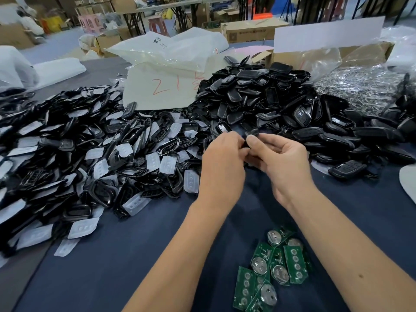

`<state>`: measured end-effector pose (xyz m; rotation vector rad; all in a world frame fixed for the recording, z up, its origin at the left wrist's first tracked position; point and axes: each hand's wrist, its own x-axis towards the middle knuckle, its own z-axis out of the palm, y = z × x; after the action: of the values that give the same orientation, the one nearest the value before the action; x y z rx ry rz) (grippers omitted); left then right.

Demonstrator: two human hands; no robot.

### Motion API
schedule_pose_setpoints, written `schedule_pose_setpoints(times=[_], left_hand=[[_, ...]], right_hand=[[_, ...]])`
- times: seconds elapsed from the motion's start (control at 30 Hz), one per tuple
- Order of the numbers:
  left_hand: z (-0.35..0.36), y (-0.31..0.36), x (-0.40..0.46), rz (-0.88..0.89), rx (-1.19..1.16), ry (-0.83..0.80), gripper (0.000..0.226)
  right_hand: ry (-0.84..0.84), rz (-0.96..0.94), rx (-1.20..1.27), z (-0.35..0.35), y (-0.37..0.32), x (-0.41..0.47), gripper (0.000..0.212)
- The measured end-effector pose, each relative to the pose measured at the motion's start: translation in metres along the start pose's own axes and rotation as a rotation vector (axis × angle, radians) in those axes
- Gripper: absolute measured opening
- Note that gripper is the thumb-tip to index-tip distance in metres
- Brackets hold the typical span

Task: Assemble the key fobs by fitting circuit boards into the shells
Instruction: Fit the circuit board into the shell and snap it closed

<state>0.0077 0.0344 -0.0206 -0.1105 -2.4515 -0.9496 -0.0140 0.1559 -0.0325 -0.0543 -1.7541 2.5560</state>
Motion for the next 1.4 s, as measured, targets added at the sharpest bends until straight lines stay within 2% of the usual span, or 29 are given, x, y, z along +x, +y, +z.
schedule_pose_setpoints(times=[0.07, 0.2, 0.33, 0.4, 0.5, 0.57, 0.8, 0.9, 1.0, 1.13, 1.23, 1.3, 1.4], left_hand=[[0.005, 0.004, -0.003, 0.136, 0.171, 0.001, 0.012], [-0.001, 0.006, 0.000, 0.202, 0.083, -0.042, 0.005], [-0.017, -0.003, 0.003, 0.061, 0.015, -0.014, 0.013], [-0.022, -0.011, 0.003, -0.035, 0.183, -0.056, 0.014], [-0.021, -0.017, 0.001, -0.152, 0.329, -0.241, 0.025], [-0.018, -0.016, 0.001, -0.153, 0.316, -0.283, 0.023], [-0.013, -0.014, 0.002, -0.142, 0.280, -0.360, 0.018], [-0.012, -0.011, 0.000, -0.149, 0.175, -0.331, 0.019], [-0.011, -0.008, -0.002, -0.247, -0.037, -0.207, 0.023], [-0.013, -0.009, 0.004, -0.540, -0.522, -0.043, 0.013], [-0.014, -0.010, 0.008, -0.747, -0.925, -0.014, 0.011], [-0.012, -0.012, 0.008, -0.798, -1.006, -0.025, 0.013], [-0.012, -0.016, 0.007, -0.772, -0.868, -0.047, 0.016]], right_hand=[[0.070, 0.009, 0.031, 0.002, 0.002, -0.001, 0.018], [0.083, 0.034, 0.099, -0.002, -0.001, 0.001, 0.026], [0.030, 0.035, 0.199, -0.008, -0.009, 0.007, 0.011], [0.006, 0.064, 0.285, -0.012, -0.012, 0.009, 0.017], [-0.018, 0.097, 0.326, -0.019, -0.011, 0.011, 0.032], [-0.050, 0.108, 0.316, -0.021, -0.010, 0.012, 0.036], [-0.184, 0.081, 0.278, -0.024, -0.009, 0.013, 0.023], [-0.191, 0.094, 0.252, -0.024, -0.009, 0.013, 0.025], [-0.198, 0.103, 0.249, -0.027, -0.012, 0.013, 0.027], [-0.240, 0.091, 0.232, -0.030, -0.016, 0.015, 0.029], [-0.297, 0.146, 0.159, -0.032, -0.014, 0.016, 0.032], [-0.342, 0.184, 0.118, -0.033, -0.012, 0.015, 0.032], [-0.377, 0.194, 0.093, -0.034, -0.012, 0.015, 0.034]])
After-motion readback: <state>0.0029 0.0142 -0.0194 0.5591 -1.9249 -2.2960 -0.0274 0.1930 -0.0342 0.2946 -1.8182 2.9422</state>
